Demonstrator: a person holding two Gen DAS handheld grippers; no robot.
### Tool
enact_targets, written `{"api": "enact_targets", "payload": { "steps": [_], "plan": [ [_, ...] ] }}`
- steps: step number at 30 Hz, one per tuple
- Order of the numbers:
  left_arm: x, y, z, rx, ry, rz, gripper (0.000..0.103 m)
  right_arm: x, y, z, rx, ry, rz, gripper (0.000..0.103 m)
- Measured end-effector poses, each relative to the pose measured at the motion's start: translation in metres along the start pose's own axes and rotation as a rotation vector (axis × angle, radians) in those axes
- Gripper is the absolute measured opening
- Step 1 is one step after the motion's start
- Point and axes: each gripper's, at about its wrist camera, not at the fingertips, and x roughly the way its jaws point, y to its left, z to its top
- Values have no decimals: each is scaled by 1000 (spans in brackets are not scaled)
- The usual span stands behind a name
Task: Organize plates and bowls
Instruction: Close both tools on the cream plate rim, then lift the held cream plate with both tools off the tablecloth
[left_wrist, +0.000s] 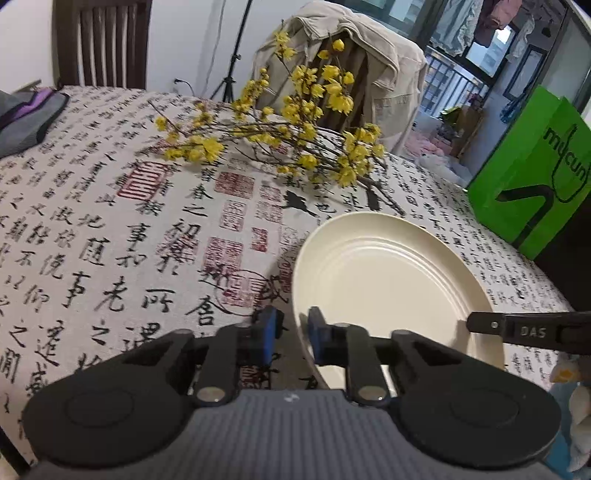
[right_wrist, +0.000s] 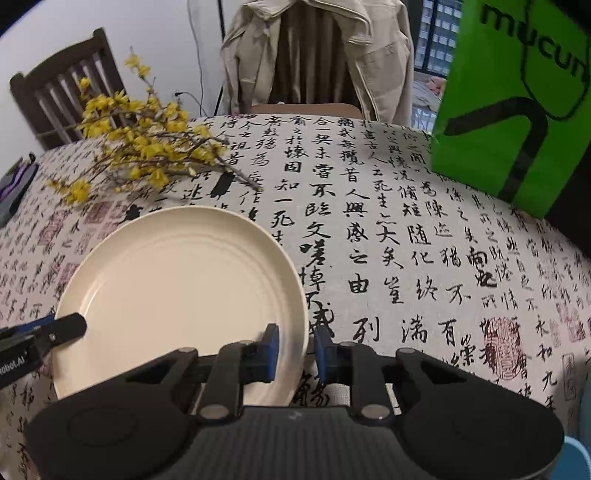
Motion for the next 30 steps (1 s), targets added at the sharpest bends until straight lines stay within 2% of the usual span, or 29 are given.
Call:
{"api": "enact_targets", "payload": {
  "steps": [8, 12, 16, 30],
  "plan": [
    [0, -8, -3, 46, -13, 19, 12, -4, 16, -2, -147, -8, -42, 17],
    [0, -7, -3, 54, -20, 32, 12, -6, 21, -2, -179, -25, -50, 18],
    [-2, -11, -5, 78, -31, 51, 12, -4, 34, -7, -272, -33, -118, 17],
    [-1, -9, -4, 78, -42, 73, 13, -6, 26, -7, -204, -49, -58, 15]
  ]
}}
